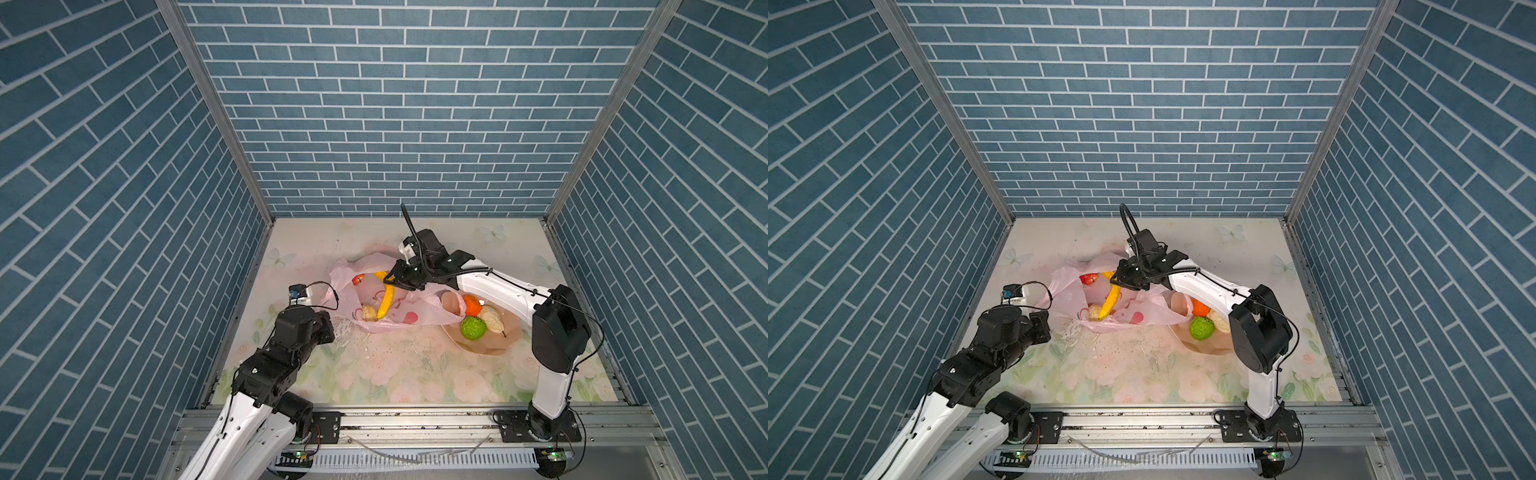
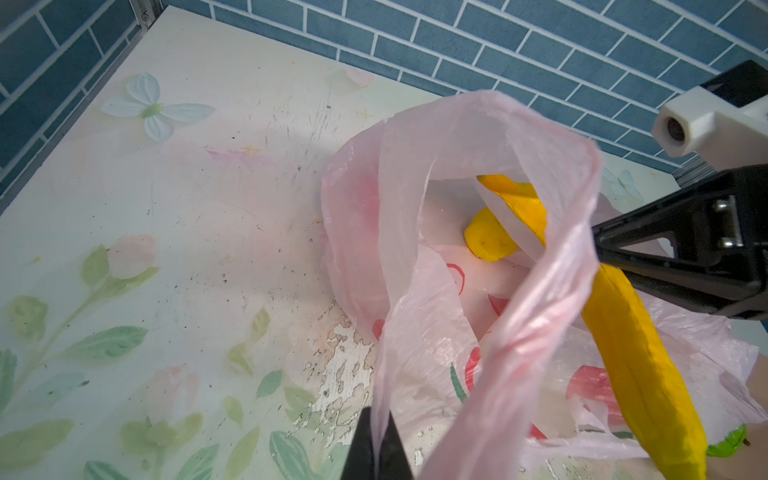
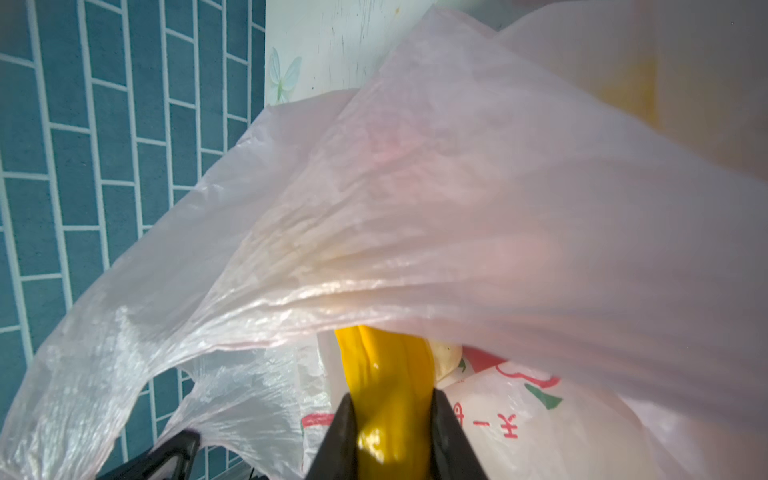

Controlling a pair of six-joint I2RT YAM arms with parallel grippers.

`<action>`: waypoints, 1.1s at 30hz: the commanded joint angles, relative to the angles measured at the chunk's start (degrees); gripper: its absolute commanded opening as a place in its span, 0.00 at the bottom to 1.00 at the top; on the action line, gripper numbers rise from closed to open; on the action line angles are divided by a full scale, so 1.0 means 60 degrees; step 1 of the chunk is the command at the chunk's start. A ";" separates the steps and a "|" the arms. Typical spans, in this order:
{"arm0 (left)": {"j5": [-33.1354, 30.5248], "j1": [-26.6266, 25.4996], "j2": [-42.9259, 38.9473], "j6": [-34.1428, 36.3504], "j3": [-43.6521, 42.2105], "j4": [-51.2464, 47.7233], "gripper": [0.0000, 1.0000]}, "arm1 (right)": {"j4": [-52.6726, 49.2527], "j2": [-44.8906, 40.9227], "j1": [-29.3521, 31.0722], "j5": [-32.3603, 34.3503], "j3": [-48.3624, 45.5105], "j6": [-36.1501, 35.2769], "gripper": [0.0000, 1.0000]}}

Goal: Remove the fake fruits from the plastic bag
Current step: 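Lift the yellow banana out of the bag toward the peach bowl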

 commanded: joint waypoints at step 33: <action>-0.0005 -0.0001 -0.0280 0.0271 0.0067 -0.0317 0.06 | -0.4351 -0.6905 -0.2496 0.2790 -0.3233 -0.2333 0.05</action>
